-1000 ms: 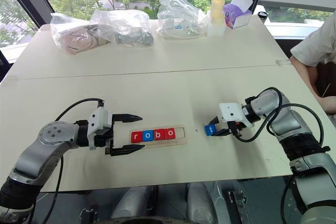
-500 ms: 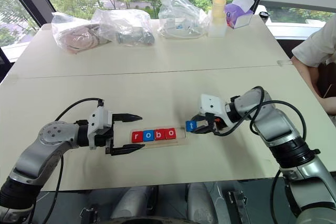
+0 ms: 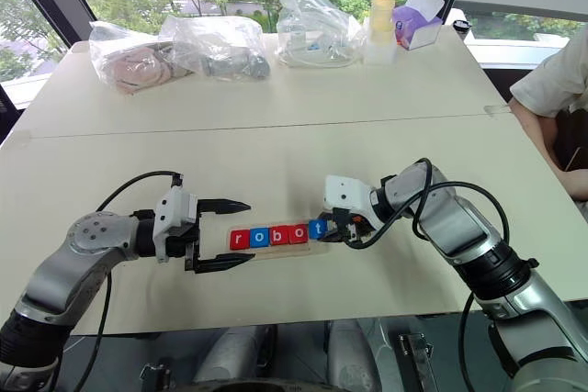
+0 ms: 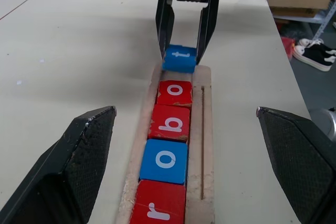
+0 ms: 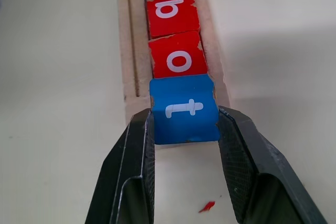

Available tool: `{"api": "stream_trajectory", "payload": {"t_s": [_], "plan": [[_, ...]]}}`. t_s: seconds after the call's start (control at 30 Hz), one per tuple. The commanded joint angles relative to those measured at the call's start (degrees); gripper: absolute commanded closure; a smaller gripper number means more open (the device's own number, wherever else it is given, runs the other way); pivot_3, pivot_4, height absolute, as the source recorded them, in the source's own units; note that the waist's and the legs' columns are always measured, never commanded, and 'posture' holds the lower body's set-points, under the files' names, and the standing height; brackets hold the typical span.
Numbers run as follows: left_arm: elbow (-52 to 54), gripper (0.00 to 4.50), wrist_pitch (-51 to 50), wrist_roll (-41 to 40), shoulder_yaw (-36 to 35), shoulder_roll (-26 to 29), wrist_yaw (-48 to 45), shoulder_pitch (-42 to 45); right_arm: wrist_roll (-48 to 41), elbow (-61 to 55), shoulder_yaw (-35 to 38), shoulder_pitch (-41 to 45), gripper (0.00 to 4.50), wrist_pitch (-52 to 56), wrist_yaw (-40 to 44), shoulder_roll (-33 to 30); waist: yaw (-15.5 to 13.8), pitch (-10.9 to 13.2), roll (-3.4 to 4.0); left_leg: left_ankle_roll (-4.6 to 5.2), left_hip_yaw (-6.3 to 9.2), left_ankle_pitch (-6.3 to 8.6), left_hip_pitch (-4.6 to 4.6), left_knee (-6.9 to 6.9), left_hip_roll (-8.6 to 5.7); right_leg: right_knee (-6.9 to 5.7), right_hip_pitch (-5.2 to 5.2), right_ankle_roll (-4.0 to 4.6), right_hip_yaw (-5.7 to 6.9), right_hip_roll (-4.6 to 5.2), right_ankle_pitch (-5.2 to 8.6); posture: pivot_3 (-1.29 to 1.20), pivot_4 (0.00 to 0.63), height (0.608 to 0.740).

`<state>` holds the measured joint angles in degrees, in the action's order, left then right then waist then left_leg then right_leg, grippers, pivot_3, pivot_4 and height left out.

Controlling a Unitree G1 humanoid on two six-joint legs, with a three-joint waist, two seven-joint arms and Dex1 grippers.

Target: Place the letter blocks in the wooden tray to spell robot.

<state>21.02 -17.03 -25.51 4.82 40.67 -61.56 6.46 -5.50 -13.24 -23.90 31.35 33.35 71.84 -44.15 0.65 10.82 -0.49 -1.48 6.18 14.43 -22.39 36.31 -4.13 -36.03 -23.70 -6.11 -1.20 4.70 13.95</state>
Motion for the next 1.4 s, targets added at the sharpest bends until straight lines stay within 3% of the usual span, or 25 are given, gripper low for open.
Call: {"api": "stream_trajectory", "payload": {"t_s": [0.03, 0.73, 1.4], "plan": [[2.0, 0.0, 0.1, -0.7, -1.3, 0.4, 0.2, -0.1, 0.8, -1.0, 0.0, 0.6, 3.38, -1.3, -1.2, 0.8, 0.0, 0.0, 0.0, 0.0, 0.0, 0.0, 0.0, 0.0, 0.0, 0.0, 0.0, 0.0, 0.0, 0.0, 0.0, 0.0, 0.15, 0.74], [1.7, 0.0, 0.9, -0.5, -1.1, 0.2, 0.0, -0.6, 0.9, -1.0, 0.3, 0.8, 3.38, -1.2, 0.0, -1.9, 0.0, 0.0, 0.0, 0.0, 0.0, 0.0, 0.0, 0.01, 0.0, 0.0, 0.01, 0.0, 0.01, -0.02, 0.0, 0.0, 0.15, 0.74], [2.6, 0.0, 0.5, -0.7, -1.4, 0.2, 0.8, -1.4, 3.1, -0.3, -3.7, 3.4, 3.38, 0.0, 0.1, 1.2, 0.0, 0.0, 0.0, 0.0, 0.0, 0.0, 0.0, 0.0, 0.0, 0.0, 0.0, 0.0, 0.01, -0.02, 0.0, 0.0, 0.15, 0.74]]}}
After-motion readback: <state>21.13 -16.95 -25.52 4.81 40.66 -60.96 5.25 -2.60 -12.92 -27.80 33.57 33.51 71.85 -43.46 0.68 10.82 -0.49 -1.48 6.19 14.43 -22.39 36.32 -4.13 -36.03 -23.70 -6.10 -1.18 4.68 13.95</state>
